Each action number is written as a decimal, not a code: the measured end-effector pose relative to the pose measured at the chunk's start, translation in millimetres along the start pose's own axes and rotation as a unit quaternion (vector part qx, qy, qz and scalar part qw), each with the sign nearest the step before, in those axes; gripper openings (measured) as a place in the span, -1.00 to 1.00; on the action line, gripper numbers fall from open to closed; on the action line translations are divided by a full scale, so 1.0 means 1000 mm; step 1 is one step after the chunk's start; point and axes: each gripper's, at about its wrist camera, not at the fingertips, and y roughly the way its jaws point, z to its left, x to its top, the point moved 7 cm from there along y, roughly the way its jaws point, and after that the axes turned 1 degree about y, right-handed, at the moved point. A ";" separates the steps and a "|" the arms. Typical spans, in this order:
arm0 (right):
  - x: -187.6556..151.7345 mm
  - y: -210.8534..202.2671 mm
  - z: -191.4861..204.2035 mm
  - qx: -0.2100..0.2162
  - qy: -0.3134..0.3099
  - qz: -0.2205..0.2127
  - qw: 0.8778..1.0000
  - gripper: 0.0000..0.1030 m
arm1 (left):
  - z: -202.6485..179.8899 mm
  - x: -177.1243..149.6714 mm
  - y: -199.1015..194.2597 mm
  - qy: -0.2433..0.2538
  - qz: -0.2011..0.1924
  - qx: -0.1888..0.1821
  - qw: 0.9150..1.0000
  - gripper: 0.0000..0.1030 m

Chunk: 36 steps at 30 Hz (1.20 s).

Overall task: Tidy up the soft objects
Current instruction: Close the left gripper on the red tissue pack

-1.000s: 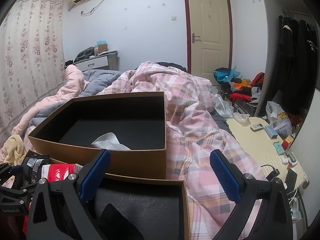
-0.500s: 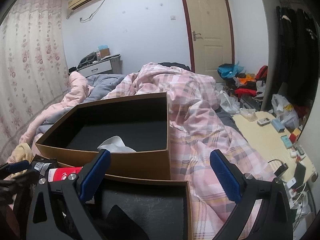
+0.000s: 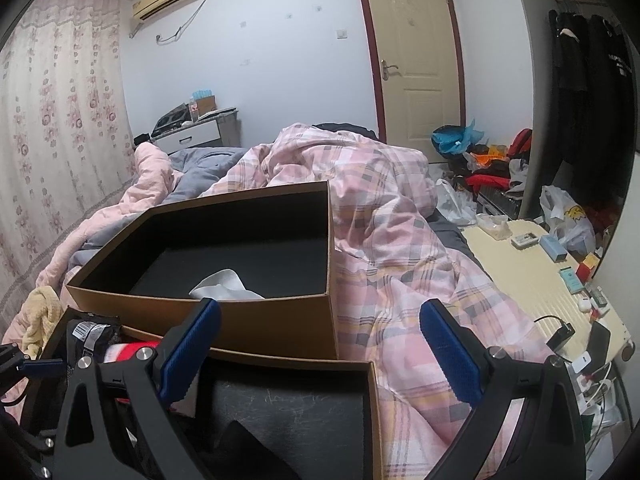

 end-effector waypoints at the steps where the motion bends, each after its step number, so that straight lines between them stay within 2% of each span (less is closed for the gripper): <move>1: 0.000 0.000 0.000 -0.001 -0.001 0.000 1.000 0.92 | -0.001 0.000 -0.003 0.001 -0.007 0.000 1.000 0.56; 3: -0.001 0.000 -0.001 -0.001 -0.001 0.001 1.000 0.92 | -0.001 0.000 -0.009 0.003 -0.024 -0.007 1.000 0.56; 7: -0.001 0.001 -0.002 0.000 0.002 0.001 1.000 0.92 | -0.005 0.001 -0.030 0.009 -0.068 -0.057 0.996 0.56; 11: -0.002 0.001 -0.002 0.000 0.003 0.002 1.000 0.92 | -0.018 -0.002 -0.036 0.039 -0.074 -0.094 0.992 0.56; 17: -0.001 0.001 -0.002 0.000 0.003 0.002 1.000 0.92 | -0.032 -0.014 -0.004 0.075 -0.003 -0.071 0.995 0.54; 20: -0.001 0.001 -0.002 0.002 0.004 0.001 1.000 0.92 | -0.037 -0.017 0.000 0.089 0.001 -0.058 0.994 0.54; 22: -0.002 0.002 -0.002 0.000 0.002 0.002 1.000 0.92 | -0.039 -0.019 -0.002 0.092 -0.003 -0.061 0.994 0.45; 24: -0.002 0.003 -0.001 -0.002 0.000 0.006 1.000 0.92 | -0.040 -0.019 -0.002 0.091 -0.005 -0.058 0.994 0.09; 26: -0.002 0.002 -0.001 -0.001 -0.001 0.005 1.000 0.92 | -0.037 -0.018 -0.001 0.081 -0.004 -0.064 0.995 -0.05; 28: -0.002 0.001 -0.001 0.000 -0.001 0.004 1.000 0.92 | -0.033 -0.016 -0.002 0.058 -0.006 -0.104 0.993 -0.10; 32: -0.001 0.000 -0.001 0.002 0.002 0.004 1.000 0.92 | -0.016 -0.009 -0.005 -0.004 -0.013 -0.169 0.986 -0.20; 36: -0.001 0.000 -0.001 0.004 0.005 0.004 1.000 0.92 | -0.003 0.001 -0.016 -0.047 -0.040 -0.204 0.977 -0.21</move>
